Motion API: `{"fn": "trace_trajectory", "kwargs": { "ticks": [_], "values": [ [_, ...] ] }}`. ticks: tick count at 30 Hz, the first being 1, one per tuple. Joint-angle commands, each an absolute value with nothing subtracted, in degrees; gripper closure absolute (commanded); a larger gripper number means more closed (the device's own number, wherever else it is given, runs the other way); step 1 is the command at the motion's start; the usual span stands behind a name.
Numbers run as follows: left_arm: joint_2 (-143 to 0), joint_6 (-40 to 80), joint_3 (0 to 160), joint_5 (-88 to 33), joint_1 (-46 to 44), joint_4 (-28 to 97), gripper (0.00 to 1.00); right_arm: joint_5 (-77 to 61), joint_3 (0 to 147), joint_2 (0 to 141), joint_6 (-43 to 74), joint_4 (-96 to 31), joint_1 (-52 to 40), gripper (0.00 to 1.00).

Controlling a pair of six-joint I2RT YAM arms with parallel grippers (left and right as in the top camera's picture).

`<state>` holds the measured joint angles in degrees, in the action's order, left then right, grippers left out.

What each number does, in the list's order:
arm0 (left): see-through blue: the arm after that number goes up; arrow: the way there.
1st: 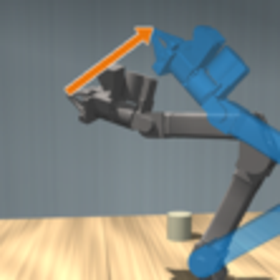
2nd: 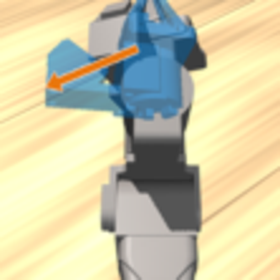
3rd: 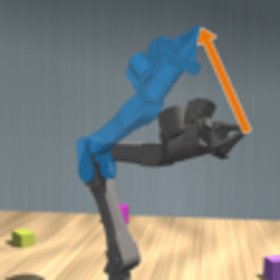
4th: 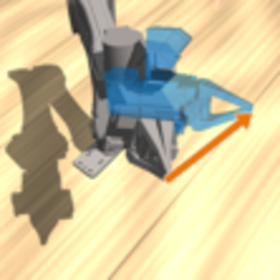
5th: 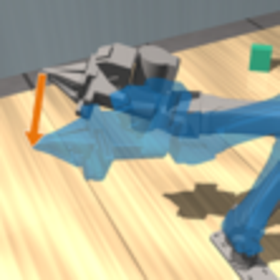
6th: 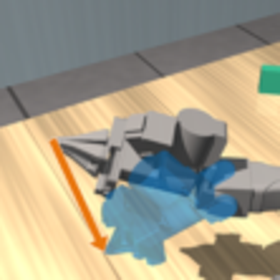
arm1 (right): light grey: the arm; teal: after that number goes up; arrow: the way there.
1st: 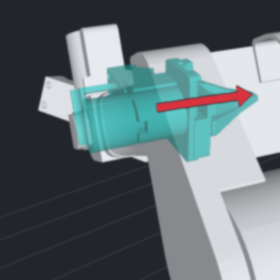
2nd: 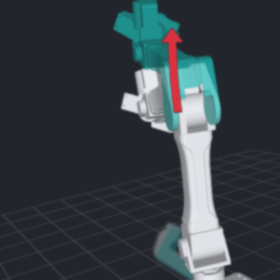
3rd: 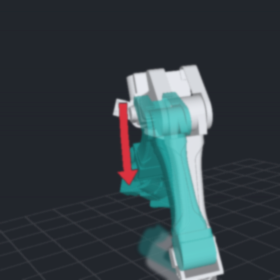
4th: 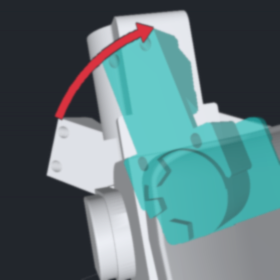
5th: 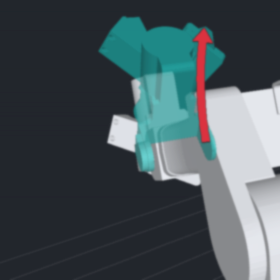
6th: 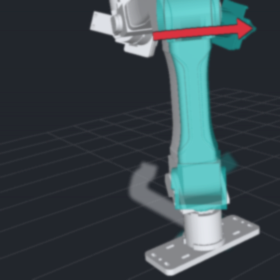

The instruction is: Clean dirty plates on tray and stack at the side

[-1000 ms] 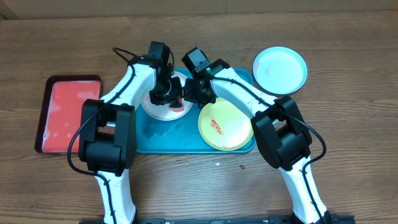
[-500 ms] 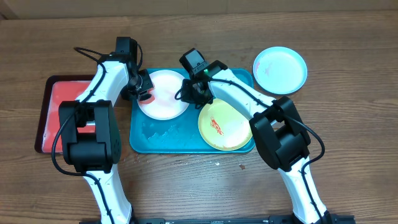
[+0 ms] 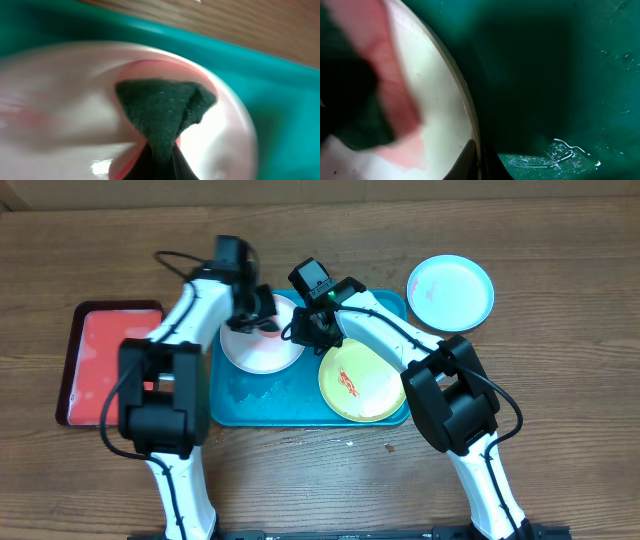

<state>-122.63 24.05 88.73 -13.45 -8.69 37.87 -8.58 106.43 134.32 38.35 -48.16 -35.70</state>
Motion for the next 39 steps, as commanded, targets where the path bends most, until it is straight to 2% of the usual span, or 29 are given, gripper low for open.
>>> {"fn": "trace_trajectory", "kwargs": {
  "ticks": [1, 7, 17, 27, 32, 39],
  "values": [
    [-123.74, 24.91, 89.21, -14.17, -11.31, 37.91, 0.96, -7.18, 104.47, 136.66, 37.52, -49.6, -35.62, 0.96],
    [-123.74, 24.88, 89.21, -10.94, -9.76, 40.71, 0.96, -7.18, 104.47, 136.66, 37.52, -49.67, -35.62, 0.96],
    [-121.4, 24.88, 89.93, -3.92, -0.32, 50.24, 0.96, -6.79, 104.6, 136.66, 37.34, -49.65, -35.55, 0.96],
    [-108.47, 28.01, 90.19, -2.57, 8.1, 53.78, 0.96, -2.42, 109.65, 136.62, 31.75, -52.34, -35.57, 0.96],
    [-100.27, 30.48, 90.19, -3.99, 13.89, 54.28, 0.96, 3.25, 116.25, 136.62, 26.37, -57.21, -36.03, 0.96],
    [-96.27, 30.48, 90.15, -4.51, 24.38, 57.71, 0.96, 19.59, 129.93, 136.62, 17.96, -66.63, -39.35, 0.96]
  ]
}}
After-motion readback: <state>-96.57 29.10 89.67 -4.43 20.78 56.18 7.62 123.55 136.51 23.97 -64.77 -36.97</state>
